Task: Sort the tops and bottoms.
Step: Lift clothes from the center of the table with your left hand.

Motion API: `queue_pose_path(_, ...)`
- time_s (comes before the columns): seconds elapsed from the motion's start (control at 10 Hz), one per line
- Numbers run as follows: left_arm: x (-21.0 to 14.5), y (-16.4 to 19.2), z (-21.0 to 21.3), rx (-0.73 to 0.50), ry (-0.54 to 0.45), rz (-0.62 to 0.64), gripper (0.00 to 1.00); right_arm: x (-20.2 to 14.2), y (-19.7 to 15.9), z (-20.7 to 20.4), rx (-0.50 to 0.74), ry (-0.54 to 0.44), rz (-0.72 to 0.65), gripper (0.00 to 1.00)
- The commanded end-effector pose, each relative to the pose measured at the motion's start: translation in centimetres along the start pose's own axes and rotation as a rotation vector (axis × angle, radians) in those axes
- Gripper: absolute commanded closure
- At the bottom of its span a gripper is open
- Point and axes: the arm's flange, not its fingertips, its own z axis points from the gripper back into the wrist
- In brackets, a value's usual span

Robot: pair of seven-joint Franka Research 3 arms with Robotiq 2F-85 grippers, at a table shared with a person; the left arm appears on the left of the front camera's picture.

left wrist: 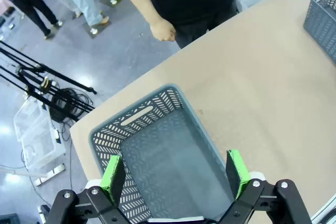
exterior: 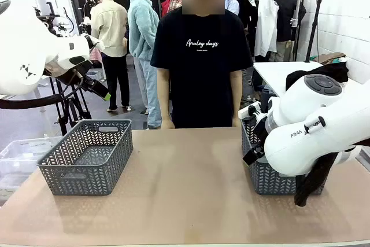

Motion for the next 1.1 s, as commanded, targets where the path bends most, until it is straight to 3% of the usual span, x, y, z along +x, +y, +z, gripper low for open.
queue_pose_path(0.0,1.33,0.86,3.21,0.029,-0.071,0.006,0.00,0.12,0.02,0.13,-0.001,-0.005,0.001,0.00)
queue_pose_path(1.0,1.33,0.86,3.21,0.029,-0.071,0.006,0.00,0.12,0.02,0.13,-0.001,-0.005,0.001,0.00)
